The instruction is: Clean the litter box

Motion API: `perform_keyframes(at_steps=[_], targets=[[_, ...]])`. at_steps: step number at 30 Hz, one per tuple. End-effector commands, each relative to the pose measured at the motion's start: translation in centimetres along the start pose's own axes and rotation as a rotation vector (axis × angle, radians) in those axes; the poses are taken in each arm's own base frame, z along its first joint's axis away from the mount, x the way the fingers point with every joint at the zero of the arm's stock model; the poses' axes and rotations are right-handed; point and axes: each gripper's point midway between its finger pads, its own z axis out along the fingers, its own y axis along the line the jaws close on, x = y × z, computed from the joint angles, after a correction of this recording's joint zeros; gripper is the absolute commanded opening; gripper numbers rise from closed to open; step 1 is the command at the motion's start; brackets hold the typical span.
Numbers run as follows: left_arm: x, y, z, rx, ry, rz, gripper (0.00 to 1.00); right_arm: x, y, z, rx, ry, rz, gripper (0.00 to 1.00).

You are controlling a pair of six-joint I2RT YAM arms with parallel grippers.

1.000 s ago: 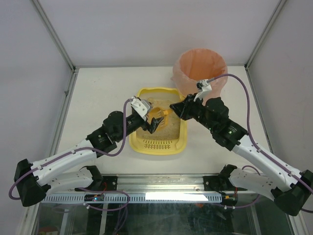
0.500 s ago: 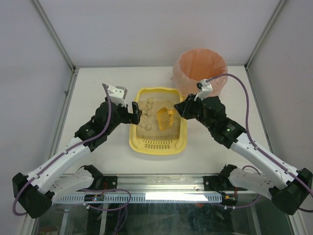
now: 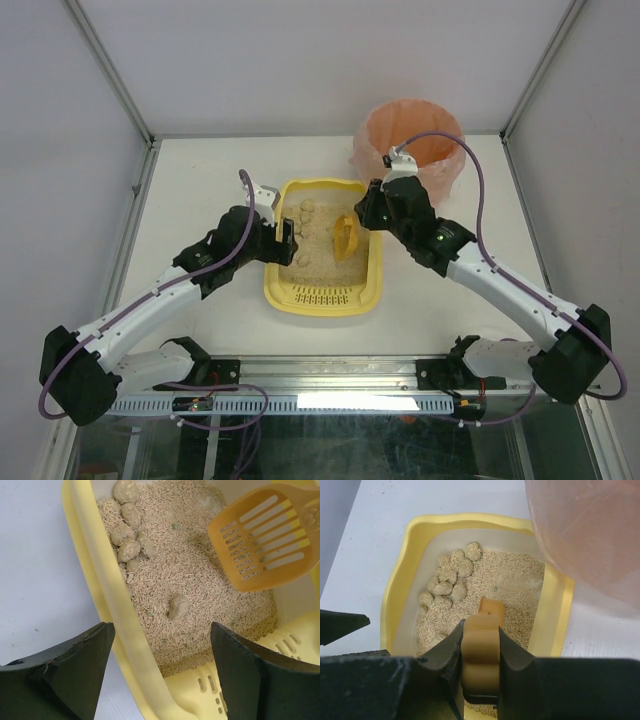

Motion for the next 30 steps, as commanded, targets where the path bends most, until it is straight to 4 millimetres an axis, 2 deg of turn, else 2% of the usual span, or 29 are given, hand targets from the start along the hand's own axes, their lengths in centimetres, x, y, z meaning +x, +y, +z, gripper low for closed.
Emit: perform_keyframes(at_steps=[1, 5, 11, 13, 17, 20, 23, 27, 30], targets=[[-1.8, 1.3, 0.1, -0.072, -0.053, -0.042, 0.82, -2.9, 0.4, 1.2, 0.045, -0.063, 0.027, 0.0], [-1.3, 2.0, 0.8, -0.081, -0.024, -0.049, 0.81, -2.3, 0.0, 2.5, 0.094, -0.037, 0.031, 0.0], [0.6, 0.3, 2.2, 0.021, 0.072, -0.024, 0.77, -1.7, -1.3, 3.2, 0.185, -0.03, -0.024, 0.0], [1.1, -0.2, 2.5, 0.051, 0.096, -0.02, 0.73, -1.2, -1.2, 3.4, 0.18, -0.005, -0.032, 0.0], [2.1, -1.1, 2.9, 0.103, 0.136, -0.019, 0.64, 0.8, 0.9, 3.6, 0.063, 0.081, 0.03, 0.0], [2.8, -1.7, 3.2, 0.143, 0.17, -0.02, 0.53, 2.4, 3.0, 3.7, -0.047, 0.14, 0.104, 0.0], [3.1, -2.4, 3.2, 0.177, 0.189, -0.02, 0.48, 3.6, 4.4, 3.8, -0.114, 0.186, 0.158, 0.0], [3.1, -2.7, 3.1, 0.202, 0.184, -0.019, 0.46, 4.0, 5.8, 3.8, -0.187, 0.205, 0.21, 0.0], [3.0, -2.7, 3.0, 0.202, 0.176, -0.017, 0.46, 3.4, 6.4, 3.5, -0.213, 0.189, 0.231, 0.0]])
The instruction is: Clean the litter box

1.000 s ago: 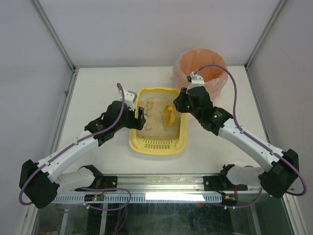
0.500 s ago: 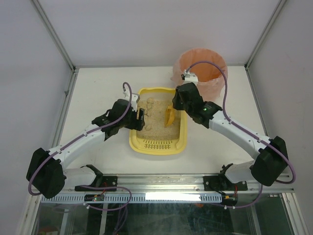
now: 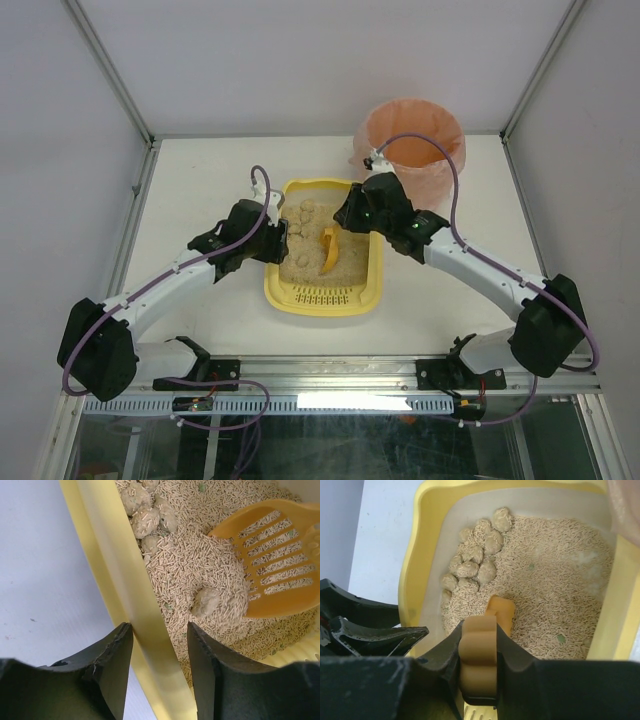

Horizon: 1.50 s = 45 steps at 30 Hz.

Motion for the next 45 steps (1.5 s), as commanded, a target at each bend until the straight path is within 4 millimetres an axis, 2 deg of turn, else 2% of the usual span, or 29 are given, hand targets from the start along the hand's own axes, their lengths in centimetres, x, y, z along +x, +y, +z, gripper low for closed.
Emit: perform_keyframes(at_steps=[1, 5, 10, 18, 22, 25, 32, 41, 45], targets=[[-1.0, -4.8, -0.6, 0.225, -0.014, 0.002, 0.45, -0.6, 3.7, -0.7, -0.164, -0.008, 0.094, 0.0], [-0.8, -5.0, -0.7, 0.241, -0.012, 0.0, 0.44, -3.2, 3.6, -2.4, -0.168, -0.137, 0.09, 0.0], [-0.9, -5.7, -1.0, 0.282, -0.013, 0.004, 0.41, -5.8, 1.8, -4.6, -0.114, -0.253, 0.078, 0.0], [-0.7, -6.0, -1.1, 0.299, -0.013, 0.011, 0.41, -7.7, -2.0, -4.9, 0.135, -0.275, -0.098, 0.0], [-0.7, -5.8, -1.1, 0.29, -0.015, 0.014, 0.42, -8.7, -2.9, -4.8, 0.241, -0.254, -0.206, 0.0], [-0.7, -5.9, -1.0, 0.29, -0.014, 0.016, 0.42, -8.9, -2.8, -4.2, 0.316, -0.214, -0.314, 0.0], [-0.7, -5.8, -1.0, 0.285, -0.013, 0.014, 0.41, -7.5, -2.0, -3.6, 0.497, -0.11, -0.522, 0.0], [-0.7, -5.7, -1.0, 0.28, -0.017, 0.013, 0.41, -4.9, -3.1, -1.9, 0.642, -0.036, -0.612, 0.0], [-0.6, -5.6, -1.0, 0.278, -0.017, 0.014, 0.41, -2.7, -3.1, -0.4, 0.602, 0.031, -0.59, 0.0]])
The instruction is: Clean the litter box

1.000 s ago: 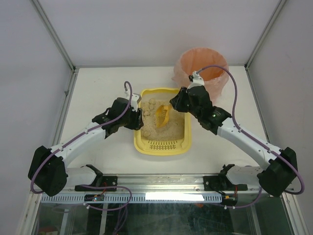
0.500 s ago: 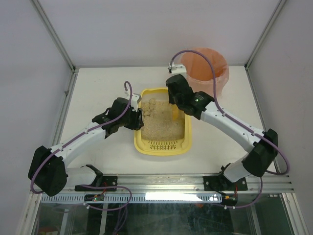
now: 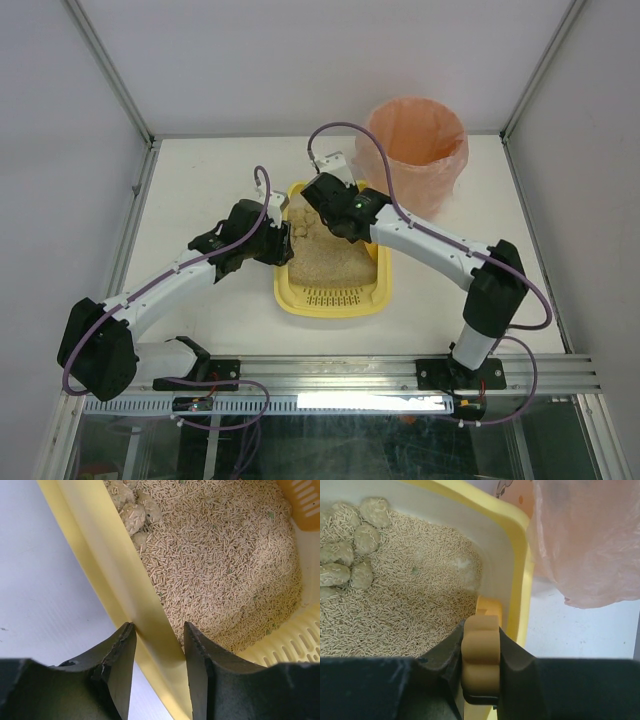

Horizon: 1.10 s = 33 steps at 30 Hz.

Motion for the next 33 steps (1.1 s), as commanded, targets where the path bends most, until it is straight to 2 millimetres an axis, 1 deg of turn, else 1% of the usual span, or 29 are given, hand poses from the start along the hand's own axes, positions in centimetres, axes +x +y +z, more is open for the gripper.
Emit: perform_keyframes(at_steps=[1, 5, 10, 12, 16, 21, 25, 27, 30, 32, 33], targets=[[-0.9, -3.8, -0.4, 0.177, -0.032, 0.02, 0.41, -0.5, 1.1, -0.2, -0.033, 0.004, 0.05, 0.0], [-0.8, -3.8, -0.4, 0.177, -0.03, 0.02, 0.4, 0.3, 4.5, -0.3, -0.191, 0.046, 0.123, 0.0], [-0.7, -3.8, -0.3, 0.177, -0.026, 0.021, 0.4, -1.3, 7.8, -1.9, -0.401, 0.025, 0.266, 0.0], [-0.7, -3.8, -0.3, 0.178, -0.026, 0.021, 0.4, -2.1, 8.7, -2.6, -0.461, 0.019, 0.309, 0.0], [-0.6, -3.8, -0.3, 0.176, -0.025, 0.022, 0.4, -3.6, 9.3, -3.9, -0.545, -0.017, 0.395, 0.0], [-0.6, -3.8, -0.2, 0.176, -0.02, 0.021, 0.4, -4.9, 8.9, -4.9, -0.617, -0.064, 0.512, 0.0], [-0.6, -3.8, -0.1, 0.176, -0.019, 0.021, 0.4, -5.7, 8.1, -5.4, -0.697, -0.113, 0.616, 0.0], [-0.6, -3.8, -0.1, 0.176, -0.019, 0.021, 0.4, -5.2, 7.8, -5.3, -0.726, -0.109, 0.652, 0.0], [-0.5, -3.8, -0.1, 0.177, -0.016, 0.022, 0.39, -4.4, 7.1, -4.6, -0.752, -0.092, 0.713, 0.0], [-0.6, -3.8, 0.0, 0.176, -0.016, 0.022, 0.39, -3.5, 6.7, -4.4, -0.767, -0.086, 0.759, 0.0], [-0.6, -3.8, 0.0, 0.177, -0.016, 0.022, 0.4, -3.2, 5.8, -3.8, -0.761, -0.088, 0.796, 0.0]])
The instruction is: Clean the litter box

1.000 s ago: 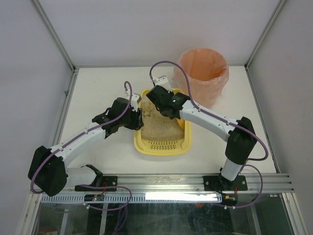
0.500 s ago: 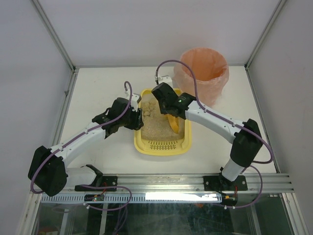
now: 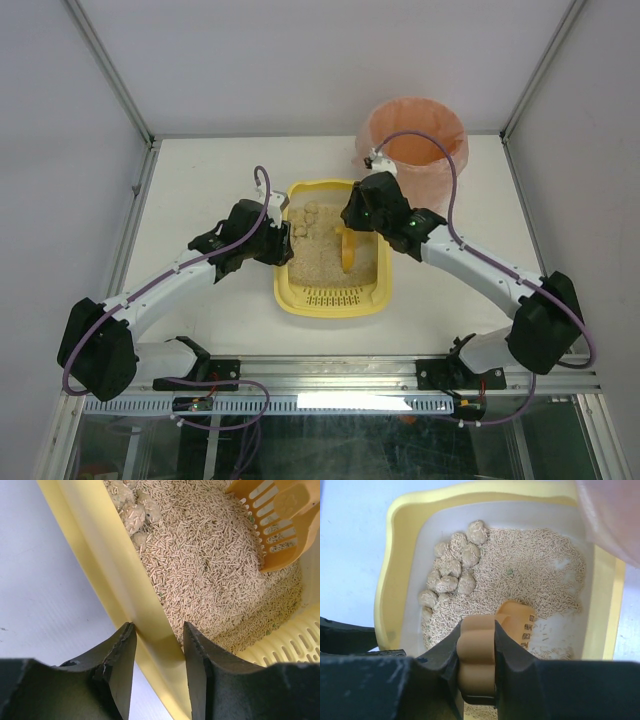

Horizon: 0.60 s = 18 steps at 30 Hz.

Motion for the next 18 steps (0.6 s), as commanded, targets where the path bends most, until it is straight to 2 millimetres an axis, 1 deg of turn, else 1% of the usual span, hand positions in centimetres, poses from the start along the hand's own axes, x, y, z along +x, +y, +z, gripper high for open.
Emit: perform_keyframes(at_steps=[1, 4, 8, 12, 18], targets=[[-0.5, -3.8, 0.0, 0.178, -0.015, 0.022, 0.39, -1.5, 4.1, -1.2, -0.282, -0.039, 0.283, 0.0], [-0.5, -3.8, 0.0, 0.179, -0.012, 0.023, 0.39, -1.2, 2.2, -1.4, -0.268, -0.058, 0.336, 0.0], [-0.5, -3.9, 0.1, 0.182, -0.01, 0.024, 0.39, -0.4, 0.7, -1.6, -0.257, -0.058, 0.367, 0.0], [-0.4, -3.9, 0.0, 0.184, -0.01, 0.024, 0.39, 1.1, 0.0, -1.7, -0.263, -0.038, 0.382, 0.0], [-0.3, -4.0, 0.1, 0.189, -0.002, 0.023, 0.39, 2.9, -0.6, -1.2, -0.258, -0.005, 0.413, 0.0]])
